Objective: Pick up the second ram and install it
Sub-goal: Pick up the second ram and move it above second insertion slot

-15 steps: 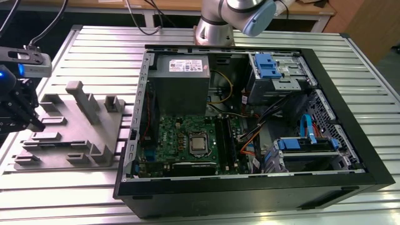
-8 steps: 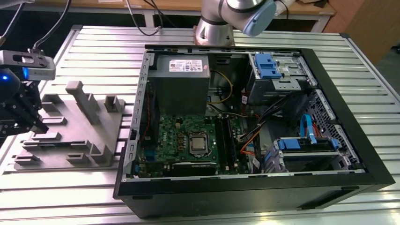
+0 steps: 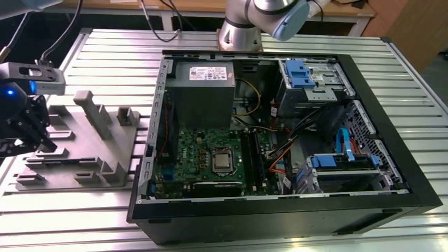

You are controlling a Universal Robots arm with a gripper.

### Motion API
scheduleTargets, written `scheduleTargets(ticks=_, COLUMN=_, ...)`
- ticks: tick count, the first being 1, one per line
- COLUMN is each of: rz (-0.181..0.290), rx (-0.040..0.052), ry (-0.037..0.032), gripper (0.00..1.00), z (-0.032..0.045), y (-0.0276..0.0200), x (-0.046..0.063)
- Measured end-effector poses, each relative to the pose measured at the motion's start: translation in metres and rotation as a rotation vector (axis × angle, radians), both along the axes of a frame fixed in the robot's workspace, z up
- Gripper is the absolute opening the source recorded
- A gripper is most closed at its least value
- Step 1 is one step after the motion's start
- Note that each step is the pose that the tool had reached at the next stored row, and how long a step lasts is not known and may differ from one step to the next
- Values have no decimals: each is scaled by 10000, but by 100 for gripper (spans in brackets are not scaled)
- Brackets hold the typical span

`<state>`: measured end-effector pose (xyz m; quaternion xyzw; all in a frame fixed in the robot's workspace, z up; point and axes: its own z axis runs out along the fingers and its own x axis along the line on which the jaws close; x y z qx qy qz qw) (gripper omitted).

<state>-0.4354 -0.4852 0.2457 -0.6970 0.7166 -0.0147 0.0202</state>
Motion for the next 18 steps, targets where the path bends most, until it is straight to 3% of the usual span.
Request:
scheduleTargets(ticks=5, rz=-2, rx=0, ry=0, gripper=10, z=-71, y=0, x=0)
scheduleTargets(ticks=13, rz=-1, rx=-1, ry=1, gripper=10, z=-75, y=0, x=0)
scheduleTargets(ticks=17, rz=-2, rx=0, ry=0, gripper=29, z=-76, y=0, x=0)
scheduleTargets(ticks=18, rz=-2, rx=0, ry=0, gripper=29, z=-76, y=0, x=0)
